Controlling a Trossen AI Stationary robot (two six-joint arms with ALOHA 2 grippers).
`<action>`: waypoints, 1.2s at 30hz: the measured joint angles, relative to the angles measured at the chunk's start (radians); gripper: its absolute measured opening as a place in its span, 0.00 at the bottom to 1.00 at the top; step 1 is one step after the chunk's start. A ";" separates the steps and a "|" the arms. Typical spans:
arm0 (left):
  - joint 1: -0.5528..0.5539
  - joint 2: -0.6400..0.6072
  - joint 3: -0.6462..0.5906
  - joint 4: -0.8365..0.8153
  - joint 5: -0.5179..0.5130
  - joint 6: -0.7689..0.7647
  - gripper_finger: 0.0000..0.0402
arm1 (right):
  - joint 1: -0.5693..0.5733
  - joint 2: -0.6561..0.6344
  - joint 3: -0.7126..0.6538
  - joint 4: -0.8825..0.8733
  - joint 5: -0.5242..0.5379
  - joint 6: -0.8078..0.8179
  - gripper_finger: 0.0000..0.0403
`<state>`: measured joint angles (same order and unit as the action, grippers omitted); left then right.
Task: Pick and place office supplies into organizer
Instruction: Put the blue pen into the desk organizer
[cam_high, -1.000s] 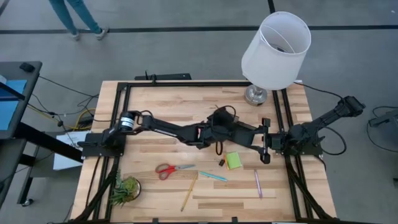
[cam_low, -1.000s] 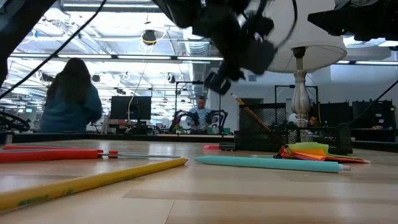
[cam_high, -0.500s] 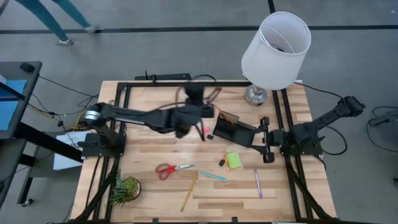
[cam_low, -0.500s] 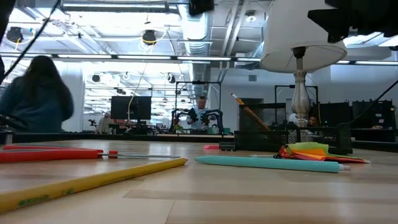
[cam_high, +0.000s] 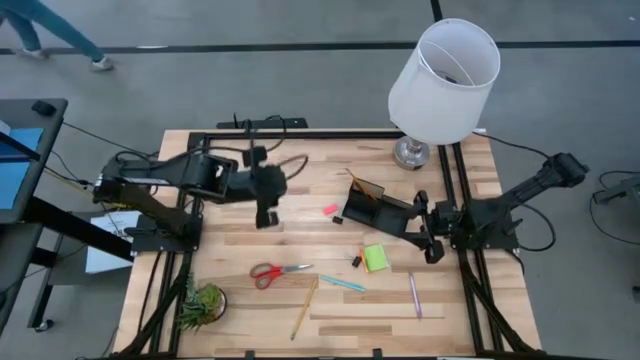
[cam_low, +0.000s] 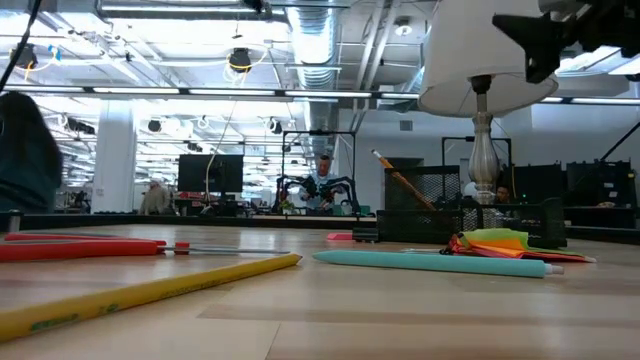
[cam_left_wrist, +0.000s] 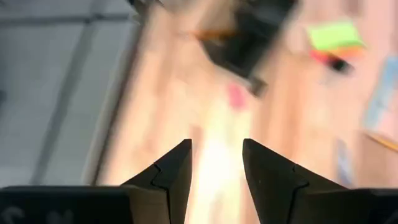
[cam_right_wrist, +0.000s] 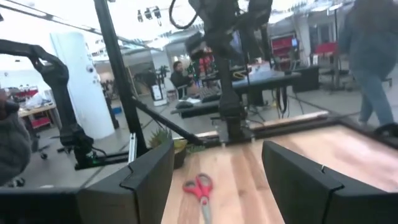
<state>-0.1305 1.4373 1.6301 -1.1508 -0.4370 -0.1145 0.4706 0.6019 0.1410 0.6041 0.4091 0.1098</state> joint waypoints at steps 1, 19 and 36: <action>-0.012 0.000 -0.014 -0.007 0.026 -0.018 0.34 | 0.000 0.026 0.000 0.022 0.000 0.015 0.59; -0.393 -0.068 -0.526 0.242 -0.374 -0.584 0.34 | -0.078 0.688 0.089 0.341 0.061 0.268 0.59; -0.642 -0.060 -0.672 0.603 -0.620 -0.784 0.34 | -0.165 0.800 0.251 0.264 -0.462 0.464 0.59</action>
<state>-0.7723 1.3769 0.9577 -0.5477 -1.0569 -0.8984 0.3052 1.4020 0.3915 0.8677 -0.0532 0.5739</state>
